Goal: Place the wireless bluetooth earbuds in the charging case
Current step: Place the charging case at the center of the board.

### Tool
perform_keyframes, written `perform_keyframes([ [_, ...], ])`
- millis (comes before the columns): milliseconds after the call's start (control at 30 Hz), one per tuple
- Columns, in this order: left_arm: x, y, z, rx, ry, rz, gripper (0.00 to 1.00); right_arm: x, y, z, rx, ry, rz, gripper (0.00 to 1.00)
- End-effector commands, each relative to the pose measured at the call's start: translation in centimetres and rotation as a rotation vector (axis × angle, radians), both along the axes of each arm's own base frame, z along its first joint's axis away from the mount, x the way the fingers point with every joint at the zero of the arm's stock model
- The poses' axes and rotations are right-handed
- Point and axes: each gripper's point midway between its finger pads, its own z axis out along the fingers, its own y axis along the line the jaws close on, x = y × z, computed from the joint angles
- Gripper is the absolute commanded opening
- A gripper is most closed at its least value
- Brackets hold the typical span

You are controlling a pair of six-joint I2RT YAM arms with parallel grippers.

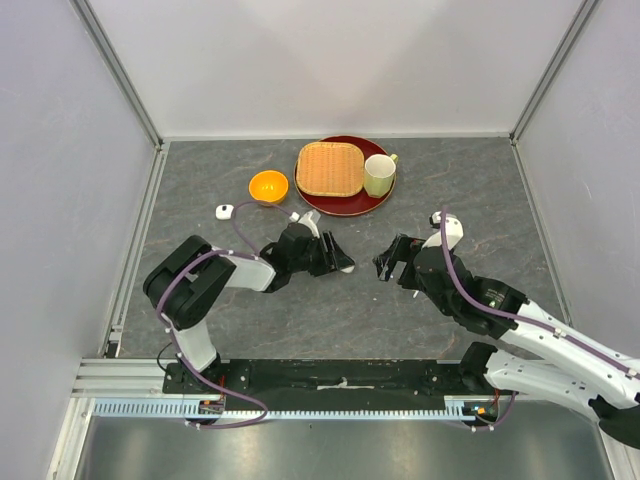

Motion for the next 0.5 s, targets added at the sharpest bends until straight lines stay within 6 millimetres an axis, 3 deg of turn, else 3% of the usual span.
perform_keyframes([
  [0, -0.1, 2.0, -1.1, 0.098, 0.001, 0.042, 0.63, 0.0, 0.1, -0.4, -0.028, 0.003, 0.019, 0.98],
  [133, 0.1, 2.8, -1.0, 0.141, -0.021, 0.05, 0.71, 0.0, 0.2, -0.5, -0.032, 0.007, 0.024, 0.98],
  [467, 0.4, 4.3, 0.2, 0.223, -0.083, 0.064, 0.77, 0.0, 0.2, -0.8, -0.036, 0.014, 0.026, 0.98],
])
